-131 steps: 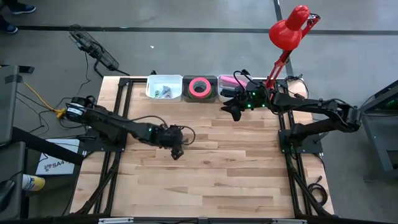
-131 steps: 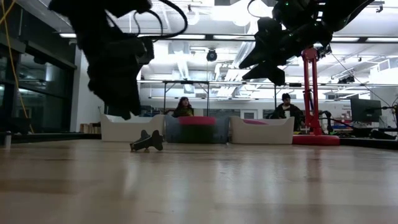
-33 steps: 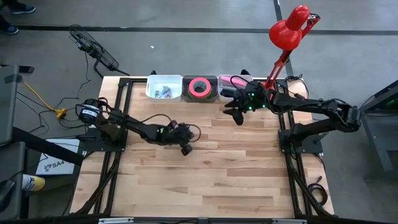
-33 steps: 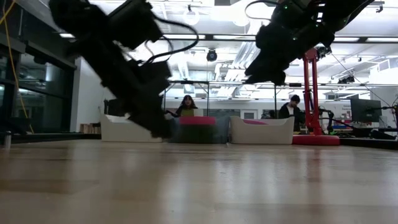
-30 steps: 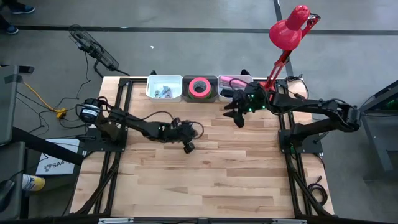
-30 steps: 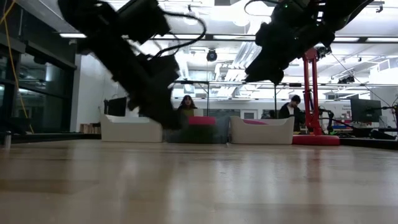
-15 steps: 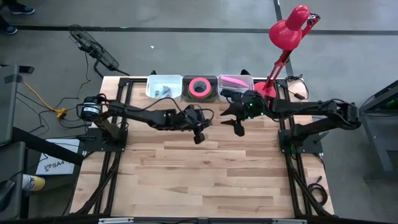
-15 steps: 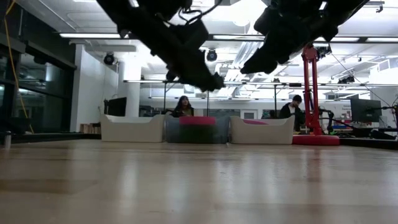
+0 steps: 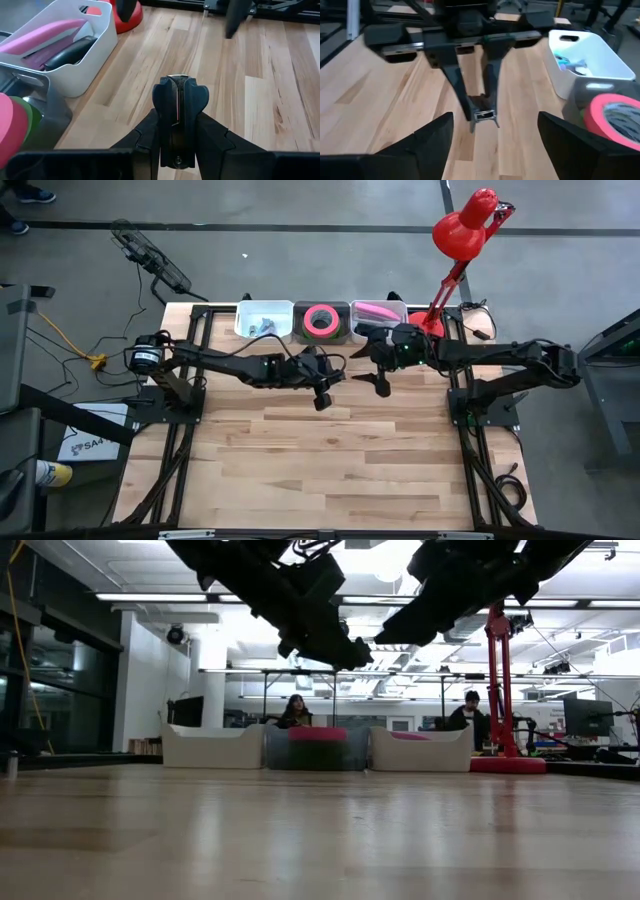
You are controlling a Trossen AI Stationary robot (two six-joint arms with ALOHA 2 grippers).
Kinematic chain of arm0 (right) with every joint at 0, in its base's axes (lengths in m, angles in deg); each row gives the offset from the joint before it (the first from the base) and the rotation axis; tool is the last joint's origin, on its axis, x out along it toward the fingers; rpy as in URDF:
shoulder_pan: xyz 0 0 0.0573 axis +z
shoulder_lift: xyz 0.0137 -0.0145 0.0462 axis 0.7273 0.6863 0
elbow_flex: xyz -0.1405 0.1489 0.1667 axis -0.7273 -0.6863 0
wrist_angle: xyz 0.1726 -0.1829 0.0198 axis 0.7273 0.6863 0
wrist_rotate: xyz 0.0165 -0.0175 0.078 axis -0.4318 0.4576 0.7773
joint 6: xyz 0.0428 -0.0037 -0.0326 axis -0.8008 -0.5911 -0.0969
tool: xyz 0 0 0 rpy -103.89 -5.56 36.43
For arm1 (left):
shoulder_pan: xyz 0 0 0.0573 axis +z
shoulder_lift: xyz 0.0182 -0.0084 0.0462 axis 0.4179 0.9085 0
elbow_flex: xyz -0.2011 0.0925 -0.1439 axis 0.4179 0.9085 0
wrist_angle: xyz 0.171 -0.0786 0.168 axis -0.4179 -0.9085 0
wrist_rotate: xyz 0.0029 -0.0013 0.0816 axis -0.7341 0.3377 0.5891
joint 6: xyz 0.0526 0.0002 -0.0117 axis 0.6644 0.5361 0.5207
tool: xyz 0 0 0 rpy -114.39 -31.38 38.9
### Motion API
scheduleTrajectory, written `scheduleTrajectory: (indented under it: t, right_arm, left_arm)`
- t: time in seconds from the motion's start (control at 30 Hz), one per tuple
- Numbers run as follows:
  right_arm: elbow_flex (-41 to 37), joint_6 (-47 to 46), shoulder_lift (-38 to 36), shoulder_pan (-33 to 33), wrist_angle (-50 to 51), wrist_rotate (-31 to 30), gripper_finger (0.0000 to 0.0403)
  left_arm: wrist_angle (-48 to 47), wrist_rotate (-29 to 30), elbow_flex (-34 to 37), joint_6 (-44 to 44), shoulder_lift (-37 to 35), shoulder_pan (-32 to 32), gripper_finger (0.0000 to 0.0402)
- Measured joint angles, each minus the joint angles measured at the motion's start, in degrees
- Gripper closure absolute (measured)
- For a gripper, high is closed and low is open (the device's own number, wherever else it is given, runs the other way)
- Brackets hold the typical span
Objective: Pick and place Stapler, Stapler remover, tape
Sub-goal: Put the black staple remover into the left white bin
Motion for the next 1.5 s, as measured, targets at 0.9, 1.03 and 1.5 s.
scheduleTrajectory:
  t: [0.9,1.03,1.5]
  right_arm:
    - [0.00,-0.05,10.59,4.09,-9.57,-0.51,0.0151]
    - [0.00,-2.40,10.06,3.93,-10.03,-0.86,0.0191]
    - [-0.01,-3.78,9.75,4.00,-9.43,-0.24,0.0325]
  left_arm:
    - [0.00,-1.83,0.00,-0.02,0.00,0.00,0.0321]
    - [-0.34,-1.84,0.00,-0.02,0.00,0.00,0.0321]
    - [-1.01,-4.50,0.00,0.00,-0.02,0.00,0.0321]
